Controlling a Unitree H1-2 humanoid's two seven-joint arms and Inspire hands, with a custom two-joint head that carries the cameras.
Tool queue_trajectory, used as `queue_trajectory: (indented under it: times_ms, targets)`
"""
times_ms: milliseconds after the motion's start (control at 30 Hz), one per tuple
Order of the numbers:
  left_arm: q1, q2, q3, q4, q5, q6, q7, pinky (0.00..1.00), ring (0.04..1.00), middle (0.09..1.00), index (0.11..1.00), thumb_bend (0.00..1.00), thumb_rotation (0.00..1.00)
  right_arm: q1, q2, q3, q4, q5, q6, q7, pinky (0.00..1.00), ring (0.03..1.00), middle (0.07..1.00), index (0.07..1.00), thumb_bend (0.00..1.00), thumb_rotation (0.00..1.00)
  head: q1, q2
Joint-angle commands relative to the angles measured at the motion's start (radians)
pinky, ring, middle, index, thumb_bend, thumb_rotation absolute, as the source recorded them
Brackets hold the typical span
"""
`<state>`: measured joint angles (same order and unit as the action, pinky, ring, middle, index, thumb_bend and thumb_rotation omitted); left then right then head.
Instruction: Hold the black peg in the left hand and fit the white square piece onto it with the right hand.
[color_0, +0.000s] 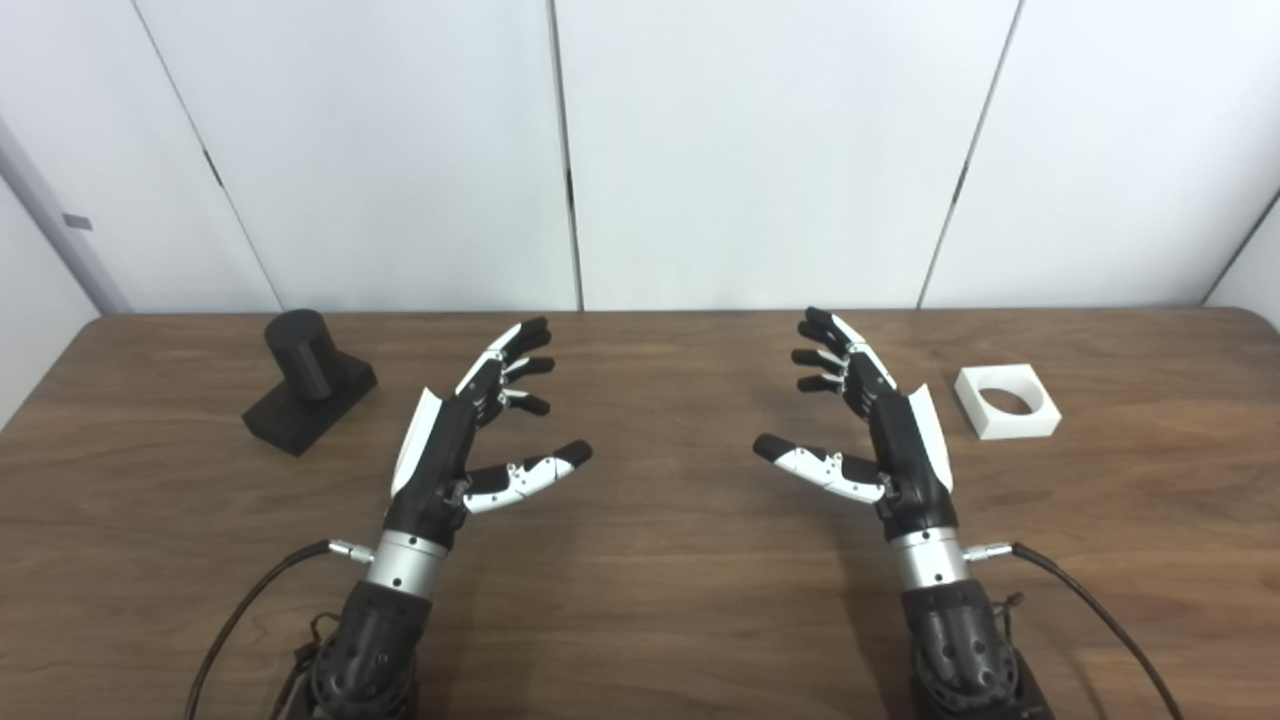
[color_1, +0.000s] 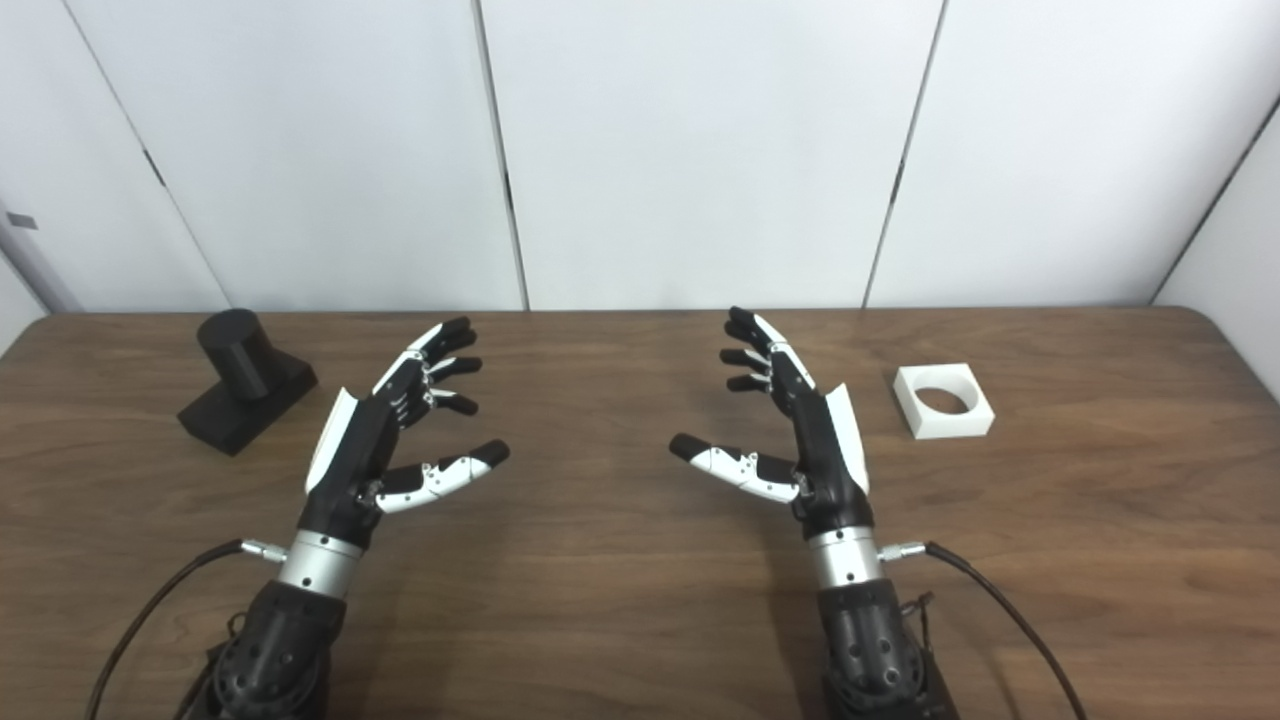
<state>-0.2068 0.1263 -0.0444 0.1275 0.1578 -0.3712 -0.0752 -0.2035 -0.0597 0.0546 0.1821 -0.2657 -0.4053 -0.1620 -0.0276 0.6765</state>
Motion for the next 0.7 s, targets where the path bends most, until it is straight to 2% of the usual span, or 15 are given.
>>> queue_trajectory:
  times_ms: [0, 233, 667]
  targets:
    - [-0.026, -0.004, 0.003, -0.017, 0.013, -0.054, 0.028, 0.64, 0.798, 0.861, 0.869, 0.67, 0.12, -0.014, -0.001, -0.004, -0.015, -0.013, -0.047, -0.015, 0.66, 0.774, 0.847, 0.864, 0.72, 0.41, -0.001, 0.000]
    - [-0.023, -0.007, 0.004, -0.008, 0.023, -0.070, 0.049, 0.63, 0.774, 0.820, 0.827, 0.66, 0.06, -0.006, -0.008, -0.004, -0.028, -0.012, -0.028, -0.002, 0.67, 0.788, 0.864, 0.873, 0.72, 0.40, 0.003, 0.004]
    - [-0.024, -0.006, 0.002, -0.014, 0.035, -0.068, 0.058, 0.61, 0.761, 0.800, 0.818, 0.67, 0.05, -0.003, -0.010, -0.004, -0.025, -0.031, -0.022, -0.005, 0.67, 0.783, 0.868, 0.873, 0.72, 0.38, 0.003, 0.002]
